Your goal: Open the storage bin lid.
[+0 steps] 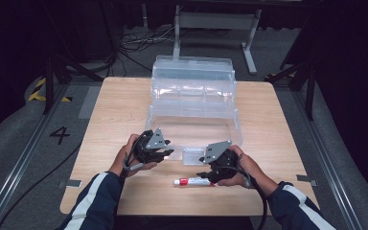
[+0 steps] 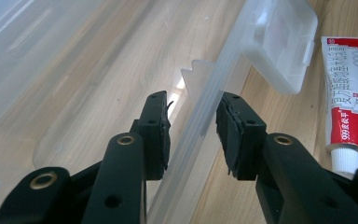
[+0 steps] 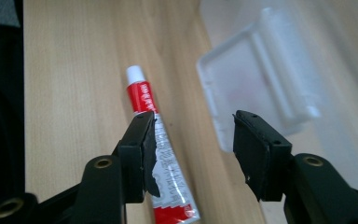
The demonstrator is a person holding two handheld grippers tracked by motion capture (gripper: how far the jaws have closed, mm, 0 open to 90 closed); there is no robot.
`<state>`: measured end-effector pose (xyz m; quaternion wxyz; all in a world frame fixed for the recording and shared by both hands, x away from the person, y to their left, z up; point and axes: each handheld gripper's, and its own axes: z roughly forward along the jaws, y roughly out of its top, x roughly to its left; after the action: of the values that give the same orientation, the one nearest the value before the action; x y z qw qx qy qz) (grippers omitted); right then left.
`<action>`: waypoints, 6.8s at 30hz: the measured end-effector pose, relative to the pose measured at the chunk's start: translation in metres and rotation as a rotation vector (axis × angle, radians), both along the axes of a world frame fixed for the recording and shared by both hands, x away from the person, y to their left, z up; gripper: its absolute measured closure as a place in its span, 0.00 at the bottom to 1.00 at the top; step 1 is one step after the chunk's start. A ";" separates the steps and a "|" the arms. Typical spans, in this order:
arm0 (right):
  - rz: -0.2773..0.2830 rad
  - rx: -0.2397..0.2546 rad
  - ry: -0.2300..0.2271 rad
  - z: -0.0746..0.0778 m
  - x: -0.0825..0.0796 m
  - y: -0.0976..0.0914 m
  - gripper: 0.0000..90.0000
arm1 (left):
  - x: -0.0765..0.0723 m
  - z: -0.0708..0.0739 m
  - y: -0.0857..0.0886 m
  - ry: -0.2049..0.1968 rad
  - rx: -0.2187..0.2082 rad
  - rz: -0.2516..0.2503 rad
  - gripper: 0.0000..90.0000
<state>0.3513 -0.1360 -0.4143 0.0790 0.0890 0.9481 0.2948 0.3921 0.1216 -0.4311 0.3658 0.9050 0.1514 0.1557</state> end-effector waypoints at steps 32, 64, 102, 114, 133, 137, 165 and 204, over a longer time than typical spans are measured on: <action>0.122 -0.257 0.149 -0.044 0.000 0.054 0.60 | 0.002 -0.001 0.002 0.009 0.000 -0.008 0.71; 0.172 -0.319 0.146 -0.039 -0.006 0.053 0.79 | 0.002 -0.002 0.002 0.005 0.007 -0.004 0.69; 0.120 -0.253 0.127 -0.012 0.001 0.004 0.79 | -0.022 0.038 0.025 -0.118 -0.100 0.100 0.34; 0.094 -0.234 0.121 -0.002 0.004 -0.011 0.79 | -0.043 0.046 0.054 -0.148 -0.116 0.157 0.27; 0.049 -0.190 0.079 0.022 0.001 -0.035 0.79 | -0.046 -0.017 0.090 -0.021 0.074 0.232 0.27; 0.043 -0.179 0.071 0.027 0.000 -0.040 0.79 | -0.046 -0.031 0.099 0.033 0.067 0.238 0.26; 0.014 -0.126 -0.005 0.067 -0.003 -0.053 0.79 | -0.048 -0.066 0.128 0.207 -0.065 0.305 0.16; -0.023 -0.207 -0.040 0.100 0.036 -0.037 0.79 | -0.049 -0.066 0.128 0.207 -0.067 0.309 0.17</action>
<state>0.3877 -0.1730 -0.3148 0.1102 0.0853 0.9706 0.1963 0.3433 0.2498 -0.4973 0.3497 0.8696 0.3304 0.1110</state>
